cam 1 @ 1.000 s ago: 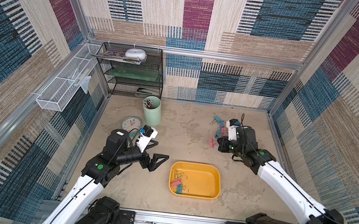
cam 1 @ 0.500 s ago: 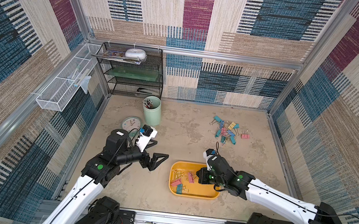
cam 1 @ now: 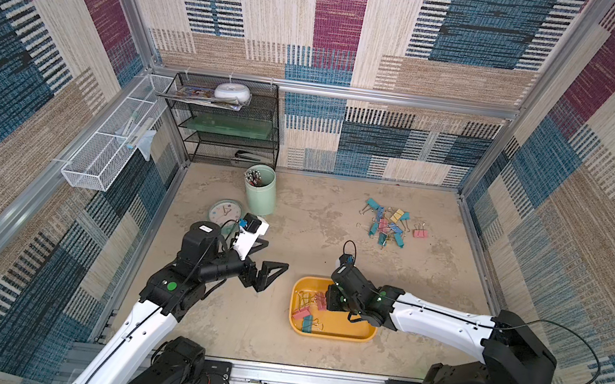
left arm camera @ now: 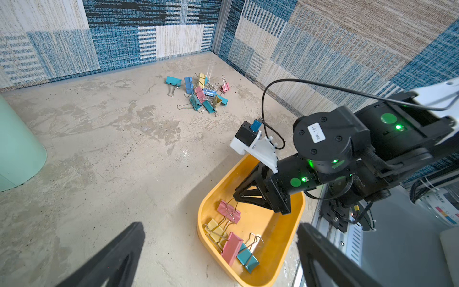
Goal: Put the binder clips in the storage box
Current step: Place the binder clip in the storage box, then pick up the binder clip at the center of the board.
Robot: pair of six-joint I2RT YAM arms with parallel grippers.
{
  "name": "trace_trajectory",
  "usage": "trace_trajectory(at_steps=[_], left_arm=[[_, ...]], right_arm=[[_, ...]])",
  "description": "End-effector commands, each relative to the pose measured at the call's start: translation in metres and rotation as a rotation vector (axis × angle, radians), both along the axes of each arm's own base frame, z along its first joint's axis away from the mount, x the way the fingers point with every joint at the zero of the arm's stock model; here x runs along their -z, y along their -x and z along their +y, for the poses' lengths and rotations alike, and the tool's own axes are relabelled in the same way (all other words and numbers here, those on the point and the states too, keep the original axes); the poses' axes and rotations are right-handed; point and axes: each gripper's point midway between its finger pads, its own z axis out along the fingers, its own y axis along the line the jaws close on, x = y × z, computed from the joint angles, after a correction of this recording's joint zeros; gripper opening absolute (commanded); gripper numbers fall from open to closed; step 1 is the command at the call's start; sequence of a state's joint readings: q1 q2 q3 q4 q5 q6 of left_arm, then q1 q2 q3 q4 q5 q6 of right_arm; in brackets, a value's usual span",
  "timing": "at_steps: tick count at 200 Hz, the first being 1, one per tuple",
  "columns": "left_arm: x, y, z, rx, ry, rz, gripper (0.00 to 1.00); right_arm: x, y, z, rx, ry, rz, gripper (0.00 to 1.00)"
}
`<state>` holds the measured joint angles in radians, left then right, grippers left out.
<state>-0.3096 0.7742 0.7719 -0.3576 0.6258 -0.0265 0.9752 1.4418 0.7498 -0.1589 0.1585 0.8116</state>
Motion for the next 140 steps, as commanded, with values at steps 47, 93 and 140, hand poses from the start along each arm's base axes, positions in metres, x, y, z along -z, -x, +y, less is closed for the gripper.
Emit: trace_trajectory(at_steps=[47,93,140], left_arm=[[-0.008,0.000,-0.005,0.021,0.040,-0.009,0.99],[-0.018,-0.002,-0.010,0.011,0.129,0.026,0.99],[-0.015,-0.013,-0.005,-0.072,0.149,0.085,1.00]], right_arm=[[-0.057,-0.020,-0.020,0.139,-0.056,-0.173,0.48],[-0.125,-0.106,-0.100,0.233,0.025,-0.390,0.57],[-0.094,-0.203,-0.161,0.329,0.259,-0.269,0.49]])
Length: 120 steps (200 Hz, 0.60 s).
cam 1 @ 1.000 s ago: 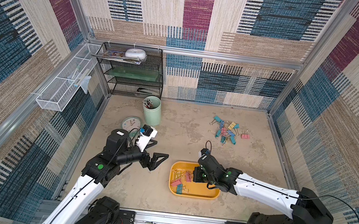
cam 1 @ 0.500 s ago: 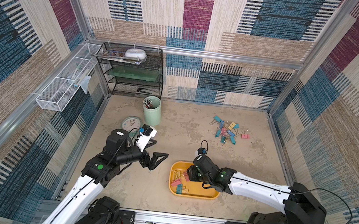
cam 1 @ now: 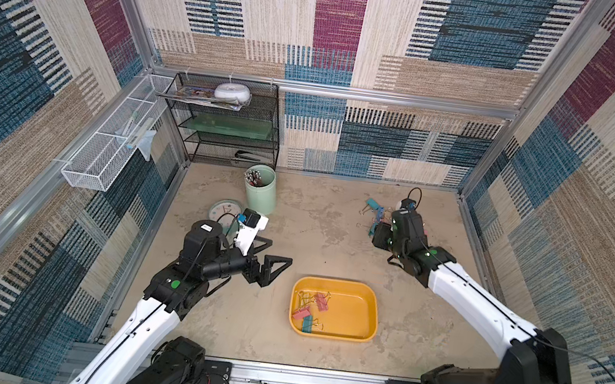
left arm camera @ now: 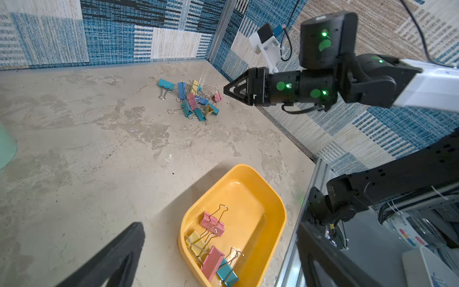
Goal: Put the binder clips in the storage box
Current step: Pick up the binder clip at the center of the board.
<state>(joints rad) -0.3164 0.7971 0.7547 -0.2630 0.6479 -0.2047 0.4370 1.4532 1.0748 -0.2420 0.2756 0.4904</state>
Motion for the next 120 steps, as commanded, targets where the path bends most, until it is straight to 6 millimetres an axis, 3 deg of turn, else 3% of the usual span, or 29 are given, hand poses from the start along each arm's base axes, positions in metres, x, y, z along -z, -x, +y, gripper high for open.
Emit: trace_trajectory(at_steps=[1,39,81,97,120], left_arm=[[-0.009,-0.007,0.003,-0.045,0.029,-0.005,1.00],[-0.007,-0.008,0.006,-0.067,0.008,0.000,1.00],[-0.007,-0.008,0.006,-0.063,-0.001,-0.006,0.99],[-0.008,-0.007,0.006,-0.063,0.000,-0.010,1.00],[-0.009,-0.006,0.005,-0.054,0.002,-0.012,1.00]], right_arm=[[0.021,-0.024,-0.019,-0.024,0.130,0.079,0.49],[0.049,-0.081,-0.032,-0.020,0.104,0.113,0.49],[0.085,-0.113,-0.044,-0.007,0.090,0.179,0.48],[0.095,-0.118,-0.044,-0.012,0.083,0.196,0.42],[0.107,-0.120,-0.040,-0.032,0.075,0.243,0.26]])
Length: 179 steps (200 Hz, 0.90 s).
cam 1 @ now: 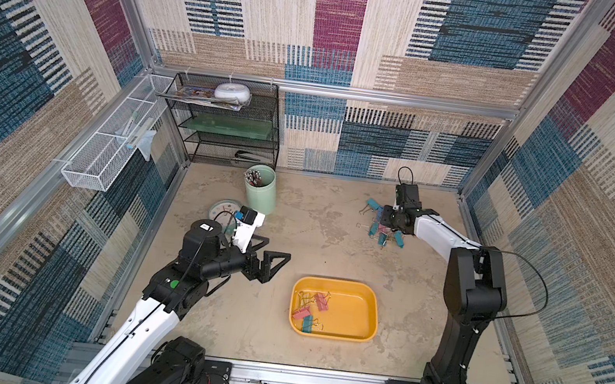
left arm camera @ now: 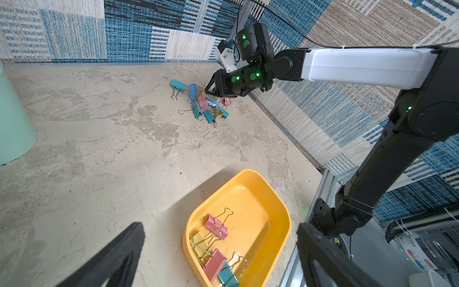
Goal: Put the binder clips in the storage box
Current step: Pick up the binder clip at the center of the board.
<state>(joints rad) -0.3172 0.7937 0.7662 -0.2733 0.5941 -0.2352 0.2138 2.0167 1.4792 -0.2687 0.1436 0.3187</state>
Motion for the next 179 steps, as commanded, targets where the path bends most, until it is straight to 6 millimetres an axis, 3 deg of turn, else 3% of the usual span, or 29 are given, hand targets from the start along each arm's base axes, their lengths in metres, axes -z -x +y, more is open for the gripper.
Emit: trace_trajectory(at_steps=[1,39,62,81,110,124,179], left_arm=[[-0.007,0.000,-0.001,0.007,0.004,-0.026,1.00],[-0.015,0.015,-0.011,0.120,0.015,-0.070,0.99],[-0.016,0.018,-0.011,0.131,0.007,-0.093,1.00],[-0.017,0.018,-0.010,0.126,0.002,-0.107,0.99],[-0.017,0.017,-0.009,0.119,0.000,-0.108,1.00],[-0.016,0.017,-0.009,0.117,0.000,-0.104,0.99],[-0.017,0.018,-0.008,0.116,-0.004,-0.116,1.00]], right_arm=[[0.010,0.001,0.008,-0.038,-0.021,0.048,0.25],[0.010,0.004,0.013,-0.051,-0.054,0.059,0.10],[0.010,0.010,0.012,-0.054,-0.050,0.064,0.23],[0.013,0.014,0.008,-0.049,-0.037,0.075,0.24],[0.010,0.018,0.007,-0.048,-0.043,0.064,0.10],[0.000,0.016,0.009,-0.051,-0.050,0.044,0.00],[-0.061,0.013,0.020,-0.100,-0.113,-0.090,0.00]])
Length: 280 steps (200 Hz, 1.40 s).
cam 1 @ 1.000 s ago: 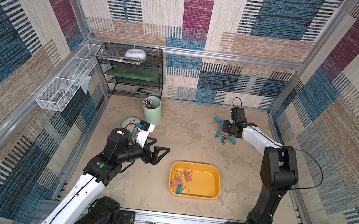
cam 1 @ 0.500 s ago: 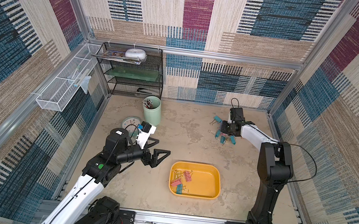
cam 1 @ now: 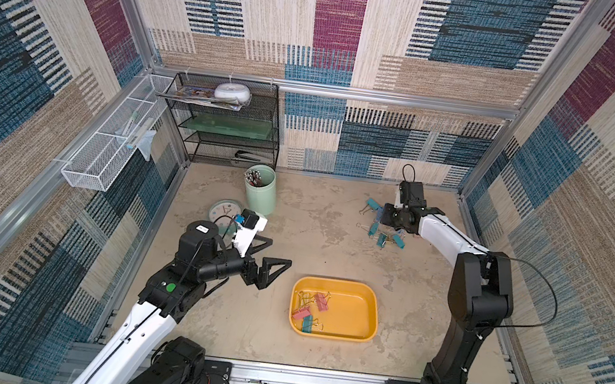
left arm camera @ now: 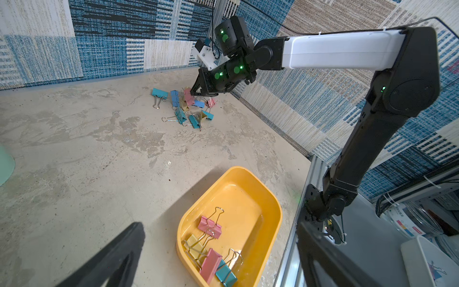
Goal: Put the binder clips in the storage box
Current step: Pick up the binder clip at the center of the board.
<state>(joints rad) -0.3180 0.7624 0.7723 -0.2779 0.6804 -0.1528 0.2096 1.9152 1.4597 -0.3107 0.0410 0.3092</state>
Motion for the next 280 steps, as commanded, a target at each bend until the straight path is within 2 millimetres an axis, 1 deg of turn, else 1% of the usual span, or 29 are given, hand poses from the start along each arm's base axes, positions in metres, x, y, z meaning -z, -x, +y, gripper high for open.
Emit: trace_trajectory(at_steps=[1,28,44,53,65,90,100,111,121,151,168,189,204,216,231,249,263,269,274,280], left_arm=[[-0.004,0.001,-0.001,0.011,0.001,-0.028,0.99],[-0.004,0.001,-0.001,0.012,0.002,-0.029,1.00],[-0.004,0.001,-0.001,0.010,0.003,-0.028,1.00],[-0.004,0.001,-0.001,0.010,0.003,-0.028,1.00],[-0.003,0.001,0.000,0.007,0.001,-0.028,1.00],[-0.003,0.001,0.001,0.002,-0.003,-0.035,1.00],[-0.002,0.000,0.001,0.000,-0.005,-0.033,1.00],[-0.001,0.000,0.000,0.001,-0.006,-0.027,1.00],[-0.001,0.000,0.000,0.003,-0.005,-0.026,0.99],[-0.001,-0.001,0.000,0.000,-0.007,-0.026,0.99],[0.000,-0.001,0.000,-0.002,-0.009,-0.029,0.99],[0.000,-0.002,0.001,-0.004,-0.010,-0.026,0.99],[0.000,-0.002,0.001,-0.003,-0.009,-0.027,1.00],[0.000,-0.001,0.001,-0.002,-0.011,-0.029,1.00],[-0.001,0.000,0.001,0.001,-0.011,-0.038,1.00],[-0.001,0.002,-0.001,0.019,-0.010,-0.042,0.99],[-0.002,0.008,-0.005,0.062,-0.003,-0.047,0.99],[-0.002,0.010,-0.007,0.081,0.000,-0.049,0.99],[-0.003,0.012,-0.008,0.094,0.000,-0.052,1.00],[-0.003,0.013,-0.009,0.103,0.001,-0.054,1.00]], right_arm=[[-0.026,-0.001,0.008,-0.030,-0.038,-0.069,0.00],[-0.056,0.008,0.016,-0.081,-0.096,-0.149,0.00],[-0.060,0.017,0.027,-0.118,-0.170,-0.179,0.00],[-0.052,0.021,0.032,-0.118,-0.218,-0.158,0.00],[-0.032,0.027,0.040,-0.123,-0.279,-0.111,0.00],[0.022,0.043,0.055,-0.150,-0.377,0.006,0.00],[0.032,0.049,0.060,-0.162,-0.413,0.032,0.00],[0.034,0.054,0.065,-0.171,-0.458,0.042,0.00],[0.030,0.059,0.068,-0.176,-0.491,0.037,0.00],[0.002,0.072,0.075,-0.193,-0.587,0.007,0.00],[-0.015,0.077,0.081,-0.241,-0.611,-0.007,0.00],[-0.050,0.080,0.085,-0.280,-0.650,-0.066,0.00],[-0.076,0.082,0.084,-0.291,-0.653,-0.107,0.00],[-0.098,0.091,0.084,-0.308,-0.660,-0.146,0.00],[-0.118,0.110,0.083,-0.329,-0.666,-0.186,0.00],[-0.125,0.146,0.085,-0.353,-0.656,-0.185,0.00],[-0.120,0.181,0.094,-0.382,-0.625,-0.170,0.00],[-0.117,0.198,0.101,-0.405,-0.614,-0.158,0.00],[-0.111,0.210,0.104,-0.414,-0.601,-0.140,0.00],[-0.104,0.228,0.112,-0.441,-0.590,-0.108,0.00]])
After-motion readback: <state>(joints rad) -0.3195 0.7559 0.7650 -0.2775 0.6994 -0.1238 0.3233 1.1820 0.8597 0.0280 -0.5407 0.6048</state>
